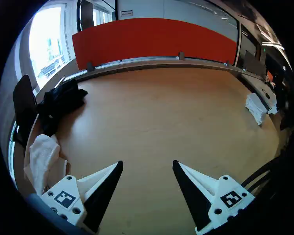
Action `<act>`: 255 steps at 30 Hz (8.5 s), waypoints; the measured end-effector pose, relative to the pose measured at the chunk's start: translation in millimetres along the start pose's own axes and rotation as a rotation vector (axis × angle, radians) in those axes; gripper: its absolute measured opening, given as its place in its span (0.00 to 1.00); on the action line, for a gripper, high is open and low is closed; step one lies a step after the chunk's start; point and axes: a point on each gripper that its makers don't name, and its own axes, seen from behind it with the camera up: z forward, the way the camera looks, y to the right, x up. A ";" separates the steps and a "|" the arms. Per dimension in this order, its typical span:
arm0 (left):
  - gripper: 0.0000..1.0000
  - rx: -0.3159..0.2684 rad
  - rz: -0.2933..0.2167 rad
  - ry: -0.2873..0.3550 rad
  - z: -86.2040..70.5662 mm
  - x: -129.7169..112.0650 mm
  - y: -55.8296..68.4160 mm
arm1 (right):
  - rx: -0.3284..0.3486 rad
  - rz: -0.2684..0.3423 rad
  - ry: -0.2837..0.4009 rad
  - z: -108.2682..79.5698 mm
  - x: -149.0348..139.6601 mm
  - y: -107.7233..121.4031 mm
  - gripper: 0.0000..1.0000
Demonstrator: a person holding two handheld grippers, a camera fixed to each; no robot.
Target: Fold towel
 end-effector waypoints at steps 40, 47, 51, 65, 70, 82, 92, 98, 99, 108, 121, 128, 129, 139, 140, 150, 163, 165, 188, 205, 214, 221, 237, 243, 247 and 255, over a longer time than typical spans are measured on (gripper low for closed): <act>0.94 -0.012 -0.008 0.023 -0.4 9.7 3.6 | -0.001 0.061 0.125 -22.9 20.8 -12.5 1.00; 0.94 -0.009 -0.013 0.031 -1.4 13.1 2.9 | 0.013 0.131 0.212 -33.8 37.8 -22.5 1.00; 0.94 -0.010 -0.017 0.036 -1.9 15.2 3.6 | 0.012 0.171 0.266 -43.2 49.6 -26.6 1.00; 0.94 -0.004 -0.029 0.050 -2.2 21.1 2.6 | -0.022 0.338 0.408 -60.6 77.7 -31.8 1.00; 0.94 0.003 -0.037 0.058 -1.7 23.8 0.6 | -0.040 0.341 0.436 -63.1 81.0 -34.2 1.00; 0.94 0.047 -0.107 0.131 1.0 48.5 -13.4 | -0.054 0.357 0.552 -81.1 101.4 -41.6 1.00; 0.94 0.084 -0.165 0.258 -5.0 87.7 -31.7 | -0.053 0.367 0.719 -110.8 125.9 -44.9 1.00; 0.94 0.103 -0.203 0.332 -9.6 107.9 -43.4 | -0.054 0.385 0.796 -125.2 137.8 -44.1 1.00; 0.94 0.106 -0.208 0.343 -10.2 110.9 -45.1 | -0.053 0.385 0.802 -126.5 139.4 -44.9 1.00; 0.94 0.115 -0.206 0.430 -18.7 137.9 -53.1 | -0.043 0.345 0.857 -144.7 159.1 -58.7 1.00; 0.94 0.119 -0.193 0.519 -29.8 164.4 -54.7 | 0.010 0.267 0.990 -199.2 208.4 -104.5 1.00; 0.94 0.122 -0.177 0.555 -36.4 176.9 -53.8 | 0.047 0.236 1.041 -220.9 227.5 -136.5 1.00; 0.94 0.123 -0.176 0.560 -37.7 178.6 -54.1 | 0.052 0.229 1.046 -223.2 229.7 -141.3 1.00; 0.94 0.143 -0.161 0.615 -50.5 194.3 -59.7 | 0.080 0.195 1.079 -243.0 249.4 -183.1 1.00; 0.94 0.146 -0.157 0.619 -51.3 195.4 -60.3 | 0.082 0.194 1.079 -243.5 250.3 -186.0 1.00; 0.94 0.152 -0.117 0.629 -52.9 197.8 -59.3 | 0.085 0.185 1.078 -253.2 261.5 -207.2 1.00; 0.94 0.159 -0.098 0.677 -55.3 200.5 -57.8 | 0.100 0.172 1.076 -271.0 268.4 -230.0 1.00; 0.94 0.160 -0.097 0.684 -55.0 198.8 -58.0 | 0.104 0.175 1.075 -272.3 267.2 -232.7 1.00; 0.94 0.183 -0.076 0.765 -19.1 123.5 -62.3 | 0.100 0.224 1.094 -258.8 238.7 -255.2 1.00; 0.94 0.184 -0.140 0.821 9.9 81.9 -72.7 | 0.091 0.198 1.113 -240.4 230.0 -269.1 1.00; 0.94 0.190 -0.139 0.830 16.3 71.7 -72.7 | 0.092 0.195 1.112 -229.9 225.2 -271.7 1.00; 0.94 0.194 -0.138 0.831 19.9 67.6 -74.9 | 0.099 0.202 1.111 -230.2 223.9 -273.2 1.00; 0.94 0.207 -0.116 0.801 30.3 63.3 -75.2 | 0.093 0.203 1.117 -232.4 222.9 -276.8 1.00; 0.94 0.207 -0.115 0.800 31.0 63.8 -75.3 | 0.095 0.202 1.117 -230.4 223.4 -277.0 1.00; 0.94 0.206 -0.113 0.800 31.8 64.6 -74.8 | 0.098 0.206 1.118 -229.9 223.7 -276.1 1.00; 0.94 0.205 -0.112 0.800 31.7 64.8 -74.1 | 0.099 0.217 1.123 -231.0 222.9 -270.0 1.00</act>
